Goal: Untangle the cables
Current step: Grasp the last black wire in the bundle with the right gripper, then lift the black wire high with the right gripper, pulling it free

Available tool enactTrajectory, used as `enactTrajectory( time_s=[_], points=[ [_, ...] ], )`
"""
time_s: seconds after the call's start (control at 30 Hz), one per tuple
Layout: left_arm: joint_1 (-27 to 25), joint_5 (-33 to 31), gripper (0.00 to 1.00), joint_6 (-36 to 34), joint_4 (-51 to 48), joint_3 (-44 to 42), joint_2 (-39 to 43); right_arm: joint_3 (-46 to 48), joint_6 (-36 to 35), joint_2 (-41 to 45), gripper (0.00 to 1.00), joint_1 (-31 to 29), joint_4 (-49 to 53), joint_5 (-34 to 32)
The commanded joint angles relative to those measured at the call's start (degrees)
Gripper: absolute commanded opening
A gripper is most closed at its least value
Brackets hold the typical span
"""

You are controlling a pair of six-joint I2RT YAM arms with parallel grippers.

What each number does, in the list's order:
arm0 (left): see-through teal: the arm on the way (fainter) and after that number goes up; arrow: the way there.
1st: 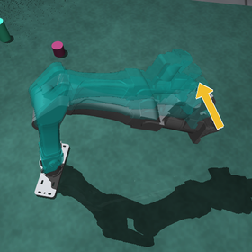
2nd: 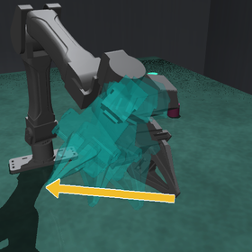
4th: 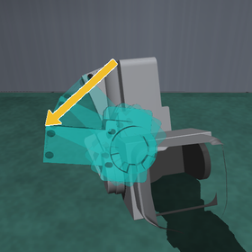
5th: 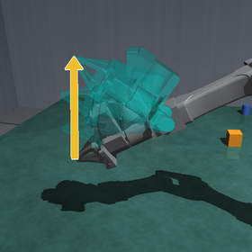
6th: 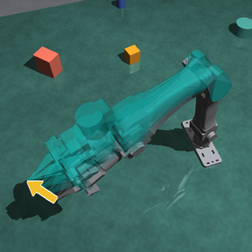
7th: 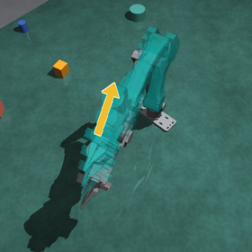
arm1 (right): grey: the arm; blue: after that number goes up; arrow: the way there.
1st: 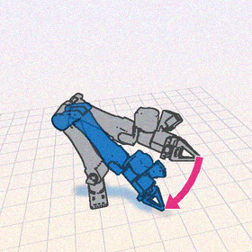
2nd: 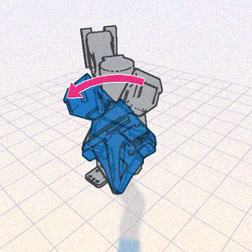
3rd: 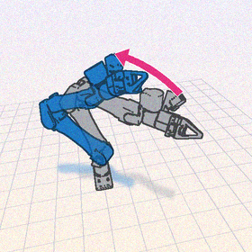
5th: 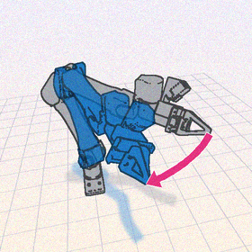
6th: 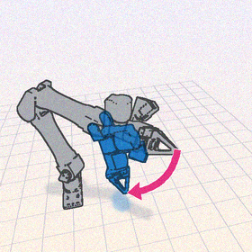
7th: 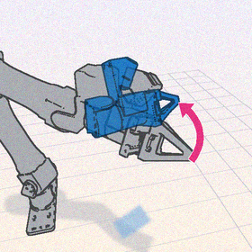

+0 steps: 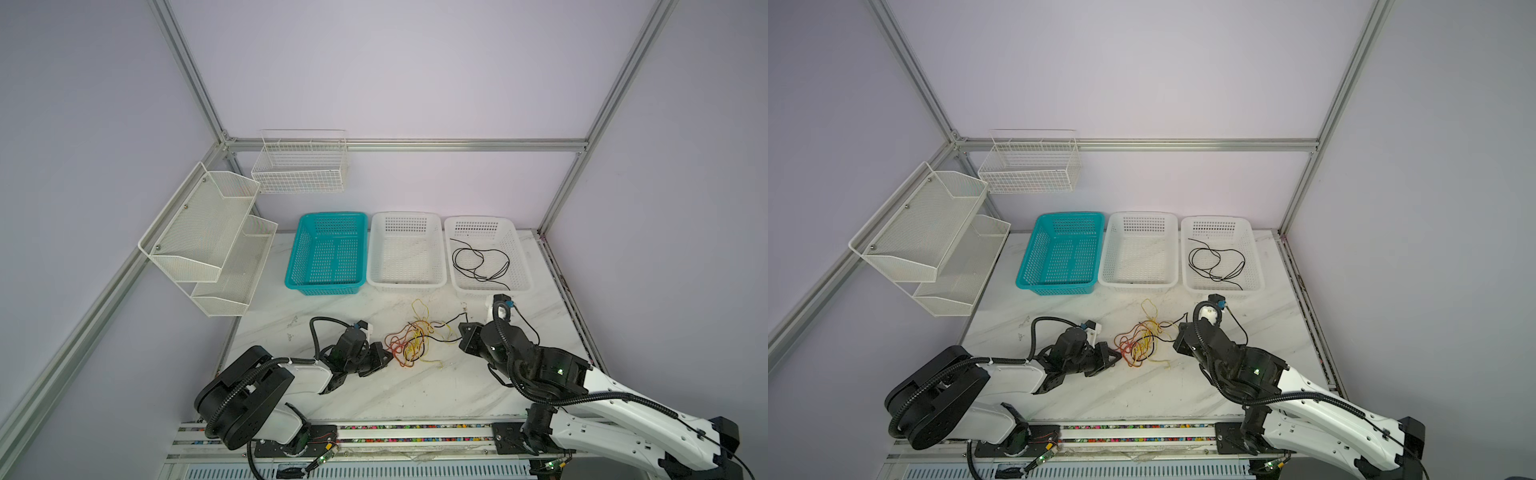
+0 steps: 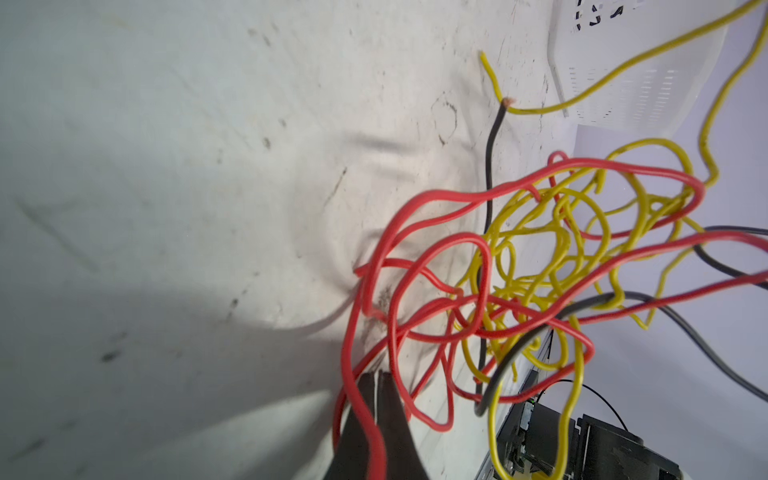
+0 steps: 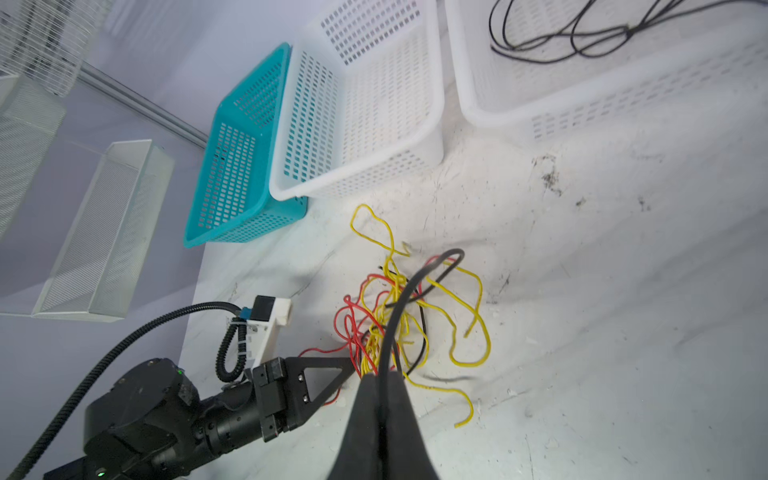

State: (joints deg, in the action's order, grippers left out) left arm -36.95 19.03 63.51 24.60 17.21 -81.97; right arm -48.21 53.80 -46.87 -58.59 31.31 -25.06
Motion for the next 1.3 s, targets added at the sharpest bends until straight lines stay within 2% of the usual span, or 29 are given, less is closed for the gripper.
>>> enactTrajectory(
  time_s=[0.0, 0.53, 1.27],
  points=[
    [-0.5, -0.24, 0.0, 0.65, -2.37, -2.27, -0.6, -4.98, -4.13, -0.21, 0.0, -0.39, 5.46, -6.64],
    [-0.49, -0.38, 0.0, 0.65, -2.04, -2.36, -0.99, -20.64, -14.1, 0.2, 0.0, -0.39, 8.28, -14.69],
    [-0.54, -0.73, 0.0, 0.65, -1.47, -3.41, -0.88, -46.65, -27.02, -6.9, 0.0, -0.34, 10.78, -18.4]
  ],
)
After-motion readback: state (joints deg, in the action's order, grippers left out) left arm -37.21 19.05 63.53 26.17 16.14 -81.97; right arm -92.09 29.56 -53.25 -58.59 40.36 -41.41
